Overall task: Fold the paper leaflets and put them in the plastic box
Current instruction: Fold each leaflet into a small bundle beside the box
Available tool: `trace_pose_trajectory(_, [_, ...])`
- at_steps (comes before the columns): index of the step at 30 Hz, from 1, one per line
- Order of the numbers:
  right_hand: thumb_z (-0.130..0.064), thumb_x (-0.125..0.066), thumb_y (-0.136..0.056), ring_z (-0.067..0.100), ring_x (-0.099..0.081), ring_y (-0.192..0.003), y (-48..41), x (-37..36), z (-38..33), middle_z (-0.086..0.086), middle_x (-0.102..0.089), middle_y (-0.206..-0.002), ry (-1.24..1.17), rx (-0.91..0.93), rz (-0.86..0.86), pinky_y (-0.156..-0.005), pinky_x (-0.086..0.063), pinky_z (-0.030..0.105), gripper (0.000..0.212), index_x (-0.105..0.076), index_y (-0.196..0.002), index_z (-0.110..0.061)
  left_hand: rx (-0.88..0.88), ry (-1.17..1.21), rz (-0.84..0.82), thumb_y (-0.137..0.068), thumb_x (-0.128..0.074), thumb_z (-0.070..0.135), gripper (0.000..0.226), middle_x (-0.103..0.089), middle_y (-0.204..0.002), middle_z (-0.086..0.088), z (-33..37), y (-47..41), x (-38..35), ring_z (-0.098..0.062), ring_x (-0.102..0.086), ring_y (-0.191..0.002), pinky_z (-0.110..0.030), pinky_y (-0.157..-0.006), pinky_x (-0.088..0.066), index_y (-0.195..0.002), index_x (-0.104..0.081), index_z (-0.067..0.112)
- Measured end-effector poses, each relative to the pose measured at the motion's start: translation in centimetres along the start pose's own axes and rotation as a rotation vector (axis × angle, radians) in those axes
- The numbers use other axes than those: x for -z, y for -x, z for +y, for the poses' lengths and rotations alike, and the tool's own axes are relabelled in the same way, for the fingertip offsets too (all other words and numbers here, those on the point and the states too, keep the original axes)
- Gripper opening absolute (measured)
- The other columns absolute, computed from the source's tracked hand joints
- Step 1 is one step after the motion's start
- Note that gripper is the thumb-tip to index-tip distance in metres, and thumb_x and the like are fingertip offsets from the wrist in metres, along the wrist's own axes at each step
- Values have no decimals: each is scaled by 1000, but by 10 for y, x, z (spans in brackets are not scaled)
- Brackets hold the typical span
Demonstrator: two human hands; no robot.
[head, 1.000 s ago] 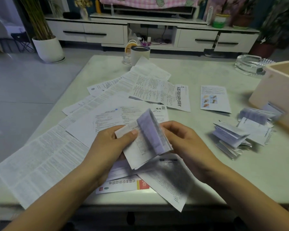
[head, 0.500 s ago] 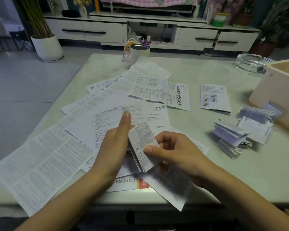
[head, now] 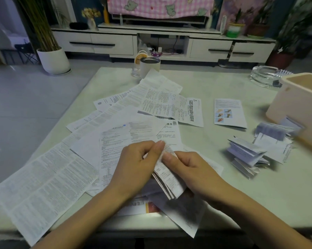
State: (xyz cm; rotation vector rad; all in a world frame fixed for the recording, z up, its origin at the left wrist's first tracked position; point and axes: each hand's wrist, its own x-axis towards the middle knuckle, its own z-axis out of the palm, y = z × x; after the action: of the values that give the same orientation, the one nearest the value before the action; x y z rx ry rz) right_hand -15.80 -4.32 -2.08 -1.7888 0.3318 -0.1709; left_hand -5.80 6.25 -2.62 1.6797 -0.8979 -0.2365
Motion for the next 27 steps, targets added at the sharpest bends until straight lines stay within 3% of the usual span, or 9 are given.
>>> trace_pose_trajectory(2, [-38, -48, -88, 0, -45, -49, 0, 5, -2, -9, -53, -54, 91, 53, -5, -51, -35, 14, 38, -61, -70, -6, 60, 31, -72, -83, -52, 46, 51, -51, -48, 4, 5, -9, 0, -6, -44, -49, -22, -53, -36, -51, -57, 7])
trace_pose_trajectory(4, [-34, -51, -92, 4, -37, -50, 0, 9, 3, -6, -44, -53, 178, 69, -16, -50, -30, 20, 44, -57, -69, 3, 77, -8, -78, -90, -56, 42, 54, -51, -41, 11, 6, -12, -6, 1, -44, -43, -15, -50, -35, -42, -56, 17])
trace_pose_trajectory(7, [-34, -57, -91, 5, -26, -46, 4, 14, 7, -9, -28, -46, 288, 87, 76, -49, -23, 23, 48, -42, -52, -11, 21, -88, -44, -91, -52, 32, 59, -44, -33, 12, 10, -14, -20, -1, -41, -37, -12, -45, -29, -35, -40, 20])
trace_pose_trajectory(10, [-34, -61, -87, 8, -23, -42, 5, 20, 6, -7, -22, -42, 347, 124, 221, -44, -19, 20, 52, -30, -48, -20, -25, -111, -8, -91, -53, 33, 59, -32, -32, 8, 10, -26, -30, -7, -31, -36, -18, -43, -24, -38, -31, 19])
trace_pose_trajectory(13, [-31, -63, -87, 8, -24, -41, 5, 29, 5, -7, -24, -39, 315, 130, 381, -43, -18, 19, 55, -30, -45, -20, -92, -222, 25, -94, -48, 43, 64, -29, -33, 5, 17, -43, -45, -11, -30, -39, -28, -47, -27, -38, -30, 19])
trace_pose_trajectory(17, [-32, -62, -87, 12, -34, -48, 15, 45, 5, 1, -36, -47, 193, 148, 523, -47, -31, 36, 49, -41, -51, -5, -168, -395, 105, -99, -37, 38, 60, -35, -43, 2, 36, -57, -75, -26, -42, -54, -35, -56, -31, -42, -30, 19])
trace_pose_trajectory(22, [-30, -61, -87, 8, -43, -49, 36, 65, 12, -5, -51, -52, 278, 121, 568, -51, -35, 21, 31, -57, -64, -10, -188, -420, 174, -100, -35, 35, 61, -31, -42, -1, 44, -69, -106, -28, -37, -50, -32, -54, -23, -42, -27, 17])
trace_pose_trajectory(27, [-27, -56, -92, 5, -52, -45, 48, 73, 19, -11, -48, -39, 291, 151, 597, -55, -43, 19, 46, -48, -47, -28, -247, -368, 260, -93, -28, 40, 57, -25, -37, 5, 42, -77, -118, -13, -25, -37, -30, -45, -16, -41, -24, 18])
